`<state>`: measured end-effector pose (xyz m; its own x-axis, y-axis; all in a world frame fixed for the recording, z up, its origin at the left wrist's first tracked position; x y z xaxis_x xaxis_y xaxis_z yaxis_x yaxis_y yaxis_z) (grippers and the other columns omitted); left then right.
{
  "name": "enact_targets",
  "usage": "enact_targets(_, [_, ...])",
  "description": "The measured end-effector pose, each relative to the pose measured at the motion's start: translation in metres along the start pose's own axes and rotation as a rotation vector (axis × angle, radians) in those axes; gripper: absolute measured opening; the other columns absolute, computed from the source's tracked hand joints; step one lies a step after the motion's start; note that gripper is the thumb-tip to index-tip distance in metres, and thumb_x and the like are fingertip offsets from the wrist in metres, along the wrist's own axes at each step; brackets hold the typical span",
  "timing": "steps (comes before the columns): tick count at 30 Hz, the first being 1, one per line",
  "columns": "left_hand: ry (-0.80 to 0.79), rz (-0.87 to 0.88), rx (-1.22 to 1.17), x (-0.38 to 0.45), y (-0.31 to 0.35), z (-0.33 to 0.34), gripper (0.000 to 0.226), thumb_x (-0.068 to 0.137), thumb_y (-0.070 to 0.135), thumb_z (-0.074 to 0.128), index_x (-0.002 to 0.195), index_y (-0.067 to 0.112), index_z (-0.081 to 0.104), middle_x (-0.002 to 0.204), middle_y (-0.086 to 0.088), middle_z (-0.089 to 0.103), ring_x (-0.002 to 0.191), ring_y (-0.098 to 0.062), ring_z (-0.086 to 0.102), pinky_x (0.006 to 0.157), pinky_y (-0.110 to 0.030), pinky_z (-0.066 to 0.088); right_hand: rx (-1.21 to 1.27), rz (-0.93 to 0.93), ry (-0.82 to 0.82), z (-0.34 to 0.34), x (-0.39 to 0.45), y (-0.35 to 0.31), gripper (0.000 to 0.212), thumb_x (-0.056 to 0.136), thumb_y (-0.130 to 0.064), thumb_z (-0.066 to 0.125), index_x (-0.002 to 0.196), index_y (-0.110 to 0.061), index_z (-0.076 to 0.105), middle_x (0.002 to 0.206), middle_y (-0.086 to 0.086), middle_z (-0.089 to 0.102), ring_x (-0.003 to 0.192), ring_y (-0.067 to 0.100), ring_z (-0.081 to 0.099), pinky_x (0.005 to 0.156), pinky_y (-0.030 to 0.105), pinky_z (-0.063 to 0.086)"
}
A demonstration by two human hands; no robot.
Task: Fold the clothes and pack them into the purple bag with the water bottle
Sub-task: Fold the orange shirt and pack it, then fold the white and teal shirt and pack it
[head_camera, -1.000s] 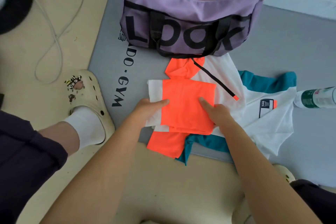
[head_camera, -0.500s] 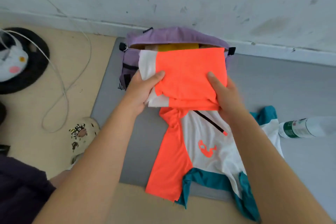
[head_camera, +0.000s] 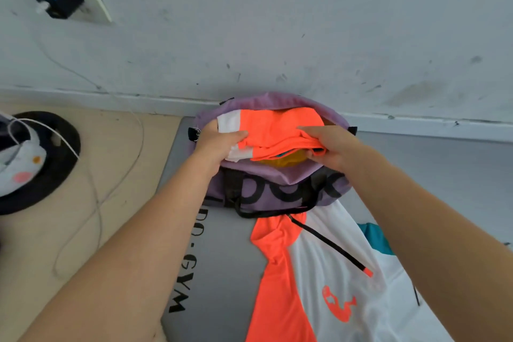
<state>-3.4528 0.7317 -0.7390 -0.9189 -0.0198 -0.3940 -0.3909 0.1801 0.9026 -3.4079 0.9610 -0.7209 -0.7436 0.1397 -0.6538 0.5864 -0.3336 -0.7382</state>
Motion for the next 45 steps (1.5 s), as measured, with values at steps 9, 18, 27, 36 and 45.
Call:
enact_targets(9, [0.046, 0.201, 0.848, 0.002, -0.038, 0.010, 0.047, 0.082, 0.034, 0.072, 0.120, 0.012, 0.054, 0.112, -0.012, 0.064, 0.107, -0.034, 0.058, 0.076, -0.032, 0.036, -0.854, -0.130, 0.201, -0.009, 0.017, 0.035, 0.034, 0.092, -0.034, 0.061, 0.115, -0.015, 0.046, 0.071, 0.011, 0.061, 0.029, 0.016, 0.052, 0.031, 0.021, 0.041])
enact_targets(18, [0.202, 0.605, 1.092, -0.044, -0.029, -0.002, 0.052, 0.094, 0.055, 0.047, 0.116, 0.008, 0.052, 0.076, -0.013, 0.070, 0.077, -0.034, 0.064, 0.086, -0.041, 0.035, -1.260, -0.397, 0.336, -0.023, -0.025, 0.038, 0.058, 0.089, -0.061, 0.052, 0.093, -0.003, 0.054, 0.091, 0.015, 0.060, 0.083, 0.034, 0.060, 0.066, 0.030, 0.035])
enact_targets(27, [0.371, 0.772, 0.882, -0.105, -0.021, -0.001, 0.031, 0.085, 0.035, 0.063, 0.103, 0.009, 0.064, 0.103, -0.008, 0.063, 0.099, -0.031, 0.055, 0.088, -0.042, 0.036, -0.911, -0.764, 0.307, -0.034, -0.088, 0.056, 0.024, 0.089, -0.021, 0.059, 0.111, -0.014, 0.056, 0.111, -0.003, 0.045, 0.087, 0.018, 0.054, 0.076, 0.030, 0.046])
enact_targets(36, [-0.180, -0.028, 0.880, -0.167, -0.129, 0.082, 0.030, 0.090, 0.032, 0.053, 0.116, 0.016, 0.059, 0.121, -0.013, 0.059, 0.114, -0.034, 0.056, 0.088, -0.039, 0.046, -0.964, -0.500, 0.544, -0.114, -0.117, 0.187, 0.034, 0.087, -0.012, 0.059, 0.120, -0.011, 0.053, 0.121, 0.008, 0.052, 0.098, 0.026, 0.058, 0.072, 0.033, 0.043])
enact_targets(45, [-0.030, -0.517, 0.266, -0.220, -0.202, 0.117, 0.040, 0.081, 0.044, 0.074, 0.084, 0.010, 0.053, 0.074, -0.006, 0.060, 0.065, -0.022, 0.061, 0.057, -0.026, 0.043, -1.020, 0.160, 0.222, -0.137, -0.168, 0.301, 0.029, 0.095, -0.029, 0.055, 0.113, -0.007, 0.049, 0.110, 0.017, 0.064, 0.105, 0.036, 0.060, 0.081, 0.036, 0.045])
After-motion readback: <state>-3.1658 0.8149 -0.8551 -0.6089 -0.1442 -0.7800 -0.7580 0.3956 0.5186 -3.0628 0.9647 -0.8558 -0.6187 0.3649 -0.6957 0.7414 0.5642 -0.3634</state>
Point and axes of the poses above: each hand's wrist, its own x-axis towards the middle knuckle, its own z-axis out of the palm, y = z × x, the point moved 1 cm from there along x, towards the middle knuckle
